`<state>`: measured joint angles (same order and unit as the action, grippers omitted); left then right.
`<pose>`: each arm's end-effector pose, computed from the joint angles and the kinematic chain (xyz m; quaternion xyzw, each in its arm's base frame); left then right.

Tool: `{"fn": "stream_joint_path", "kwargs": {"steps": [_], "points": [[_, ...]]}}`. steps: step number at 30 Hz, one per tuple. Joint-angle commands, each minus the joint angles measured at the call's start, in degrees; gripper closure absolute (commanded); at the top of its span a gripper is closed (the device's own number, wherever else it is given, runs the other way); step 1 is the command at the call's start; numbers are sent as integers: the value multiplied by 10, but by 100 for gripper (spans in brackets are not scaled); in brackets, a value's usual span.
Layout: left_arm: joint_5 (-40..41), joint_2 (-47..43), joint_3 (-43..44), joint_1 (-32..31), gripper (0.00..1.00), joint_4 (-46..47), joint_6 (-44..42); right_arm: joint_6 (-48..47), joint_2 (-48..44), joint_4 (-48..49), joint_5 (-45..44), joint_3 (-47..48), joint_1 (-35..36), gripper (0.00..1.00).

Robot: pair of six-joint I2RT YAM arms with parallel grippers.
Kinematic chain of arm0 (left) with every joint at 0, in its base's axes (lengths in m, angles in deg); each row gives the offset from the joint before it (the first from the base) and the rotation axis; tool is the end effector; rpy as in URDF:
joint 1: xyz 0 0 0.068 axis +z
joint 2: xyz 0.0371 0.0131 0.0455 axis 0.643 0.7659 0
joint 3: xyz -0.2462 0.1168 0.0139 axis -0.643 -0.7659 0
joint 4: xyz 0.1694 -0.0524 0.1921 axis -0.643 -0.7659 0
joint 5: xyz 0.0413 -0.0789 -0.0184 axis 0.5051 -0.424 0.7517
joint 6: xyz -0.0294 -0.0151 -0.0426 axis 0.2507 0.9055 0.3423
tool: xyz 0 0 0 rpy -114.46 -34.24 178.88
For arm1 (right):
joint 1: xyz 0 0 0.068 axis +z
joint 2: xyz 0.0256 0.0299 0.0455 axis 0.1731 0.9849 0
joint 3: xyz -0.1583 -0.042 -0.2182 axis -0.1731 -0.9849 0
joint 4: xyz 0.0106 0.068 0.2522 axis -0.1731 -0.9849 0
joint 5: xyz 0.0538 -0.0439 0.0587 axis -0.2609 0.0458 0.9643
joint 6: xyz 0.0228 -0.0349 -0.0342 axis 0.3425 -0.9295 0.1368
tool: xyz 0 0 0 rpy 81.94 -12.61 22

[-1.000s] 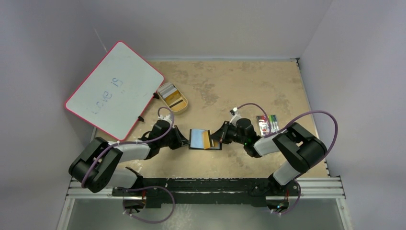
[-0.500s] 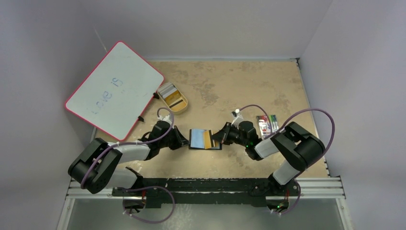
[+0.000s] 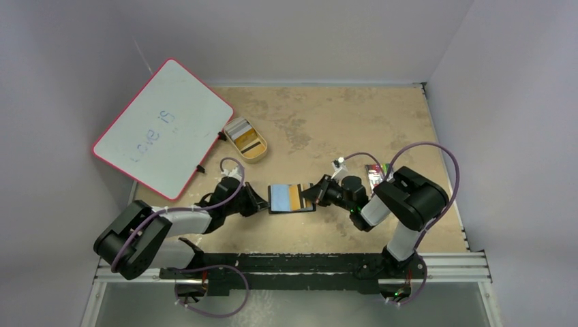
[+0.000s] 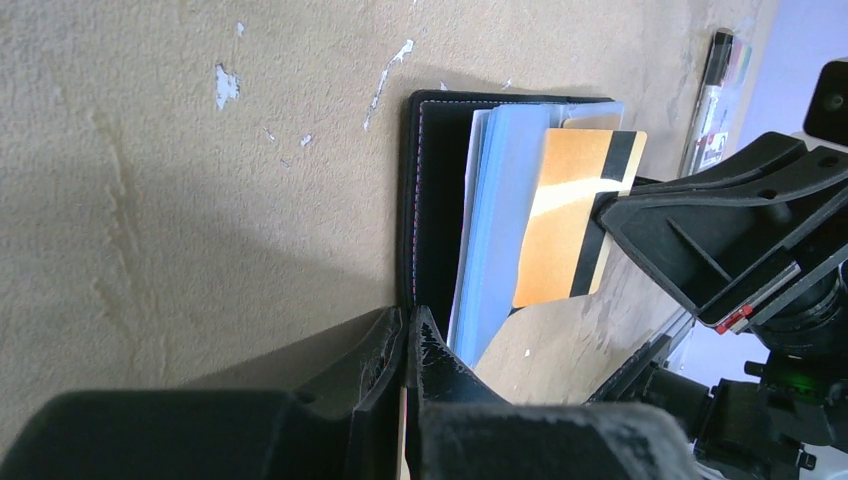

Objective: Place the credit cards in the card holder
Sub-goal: Move the card holder to the center of the board.

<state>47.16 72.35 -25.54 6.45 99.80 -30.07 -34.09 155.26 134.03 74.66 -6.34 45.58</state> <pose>0.1672 -0.1196 0.1116 -0.1625 0.8855 -0.3722 0.2255 0.1979 0.1537 0.1121 0.0477 0.7743 0.5185 0.3597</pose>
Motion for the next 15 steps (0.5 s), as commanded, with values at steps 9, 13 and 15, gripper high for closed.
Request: {"fn": "stream_joint_path", "kwargs": {"steps": [9, 13, 15], "points": [[21, 27, -35, -17, 100, -58, 4, 31, 20, 44, -18, 17, 1, 100], [23, 26, -34, -20, 100, -54, 8, 42, 35, 49, -17, 19, 14, 100], [23, 27, -31, -21, 100, -53, 9, 52, 45, 55, -18, 22, 22, 100]]}}
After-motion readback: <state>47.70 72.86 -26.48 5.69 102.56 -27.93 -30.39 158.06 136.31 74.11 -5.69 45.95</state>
